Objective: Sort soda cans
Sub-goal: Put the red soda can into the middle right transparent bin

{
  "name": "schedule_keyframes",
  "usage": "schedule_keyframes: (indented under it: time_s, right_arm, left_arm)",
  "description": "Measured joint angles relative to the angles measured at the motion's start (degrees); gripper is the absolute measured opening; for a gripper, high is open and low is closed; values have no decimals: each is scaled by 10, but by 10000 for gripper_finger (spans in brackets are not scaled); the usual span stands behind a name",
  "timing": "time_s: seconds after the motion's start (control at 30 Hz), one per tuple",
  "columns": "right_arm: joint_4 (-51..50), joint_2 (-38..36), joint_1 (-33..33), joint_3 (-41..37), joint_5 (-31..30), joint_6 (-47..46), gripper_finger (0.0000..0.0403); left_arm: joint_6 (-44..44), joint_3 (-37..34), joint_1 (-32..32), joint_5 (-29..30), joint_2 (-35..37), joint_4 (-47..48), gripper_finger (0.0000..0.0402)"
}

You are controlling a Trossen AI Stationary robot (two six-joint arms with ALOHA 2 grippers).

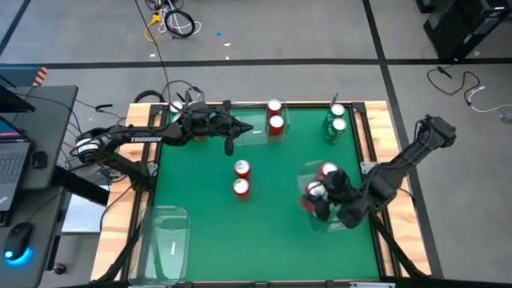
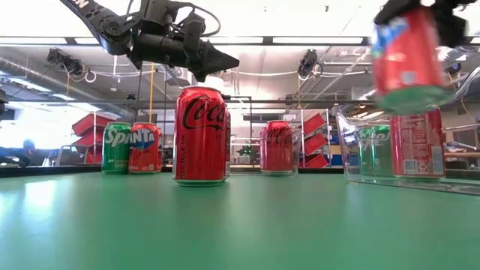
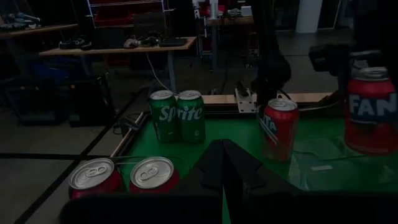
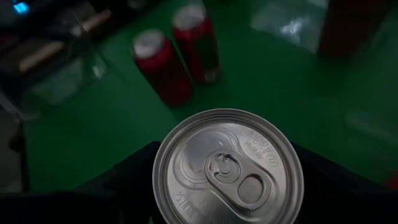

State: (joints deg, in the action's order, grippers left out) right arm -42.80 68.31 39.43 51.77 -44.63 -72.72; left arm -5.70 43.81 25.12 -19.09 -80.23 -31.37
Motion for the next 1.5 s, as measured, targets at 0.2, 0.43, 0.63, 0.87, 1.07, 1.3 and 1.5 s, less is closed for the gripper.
schedule_keyframes:
  time_s: [0.2, 0.43, 0.63, 0.87, 1.07, 1.3, 1.5]
  right_arm:
    - [-130, 0, 43, 0, 0, -149, 287]
    - [-277, 31, 53, 0, 22, -273, 287]
    - [-318, 79, 53, 0, 42, -342, 287]
    - [-318, 159, 55, 0, 43, -409, 287]
    - [-325, 221, 63, 4, 43, -461, 287]
    - [-333, 219, 82, 2, 61, -506, 287]
    - [-341, 179, 82, -2, 118, -494, 343]
  left_arm:
    - [4, 0, 0, 0, 0, 0, 3]
    - [11, 0, -1, 0, 0, 0, 3]
    - [14, 0, -1, 0, 0, 0, 3]
    - [15, 0, -1, 0, 0, 0, 3]
    - [15, 0, -1, 0, 0, 0, 3]
    - [15, 0, -1, 0, 0, 0, 3]
    - [15, 0, -1, 0, 0, 0, 3]
